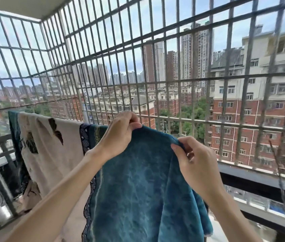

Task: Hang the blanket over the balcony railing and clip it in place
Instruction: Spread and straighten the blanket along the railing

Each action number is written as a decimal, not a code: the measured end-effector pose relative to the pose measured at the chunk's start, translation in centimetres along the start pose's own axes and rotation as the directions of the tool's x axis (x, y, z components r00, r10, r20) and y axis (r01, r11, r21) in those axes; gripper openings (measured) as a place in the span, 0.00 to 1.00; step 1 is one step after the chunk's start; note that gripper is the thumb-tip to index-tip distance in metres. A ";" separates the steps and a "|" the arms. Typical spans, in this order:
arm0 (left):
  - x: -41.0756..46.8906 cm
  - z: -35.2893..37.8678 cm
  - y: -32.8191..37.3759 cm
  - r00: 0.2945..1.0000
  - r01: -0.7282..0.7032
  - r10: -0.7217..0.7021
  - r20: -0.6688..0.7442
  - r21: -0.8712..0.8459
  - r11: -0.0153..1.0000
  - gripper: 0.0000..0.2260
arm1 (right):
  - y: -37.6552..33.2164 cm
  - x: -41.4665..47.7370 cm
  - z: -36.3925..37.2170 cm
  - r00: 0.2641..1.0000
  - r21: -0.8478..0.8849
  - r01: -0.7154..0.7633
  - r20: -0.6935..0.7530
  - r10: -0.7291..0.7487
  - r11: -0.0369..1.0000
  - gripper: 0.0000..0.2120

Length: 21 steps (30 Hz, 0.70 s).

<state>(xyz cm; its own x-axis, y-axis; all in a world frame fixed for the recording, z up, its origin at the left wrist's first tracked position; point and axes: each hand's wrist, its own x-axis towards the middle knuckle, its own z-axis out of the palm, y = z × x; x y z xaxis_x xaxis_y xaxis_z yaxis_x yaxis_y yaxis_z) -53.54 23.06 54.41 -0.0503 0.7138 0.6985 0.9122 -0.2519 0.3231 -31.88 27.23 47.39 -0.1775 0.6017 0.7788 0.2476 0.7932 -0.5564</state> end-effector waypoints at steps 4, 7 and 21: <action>0.6 0.1 4.0 0.997 -0.077 0.076 -0.019 -0.053 0.996 0.07 | -0.1 -0.5 -3.2 0.994 0.085 -0.033 -0.101 0.041 0.996 0.03; 0.3 0.7 6.1 0.986 -0.165 0.165 0.005 -0.020 0.986 0.06 | 0.4 -2.0 -5.2 0.990 0.129 -0.076 -0.111 0.091 0.989 0.05; -3.3 1.7 0.8 0.983 -0.157 0.160 -0.088 0.041 0.987 0.10 | 3.5 -8.8 -2.2 0.938 0.019 -0.232 0.269 0.219 0.972 0.17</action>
<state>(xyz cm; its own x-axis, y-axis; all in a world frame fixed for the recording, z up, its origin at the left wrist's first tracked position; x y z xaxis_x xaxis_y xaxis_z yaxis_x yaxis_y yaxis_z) -51.94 21.61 51.24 0.0607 0.6041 0.7946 0.9248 -0.3337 0.1830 -27.36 24.52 39.19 -0.3686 0.7633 0.5306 0.2642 0.6333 -0.7274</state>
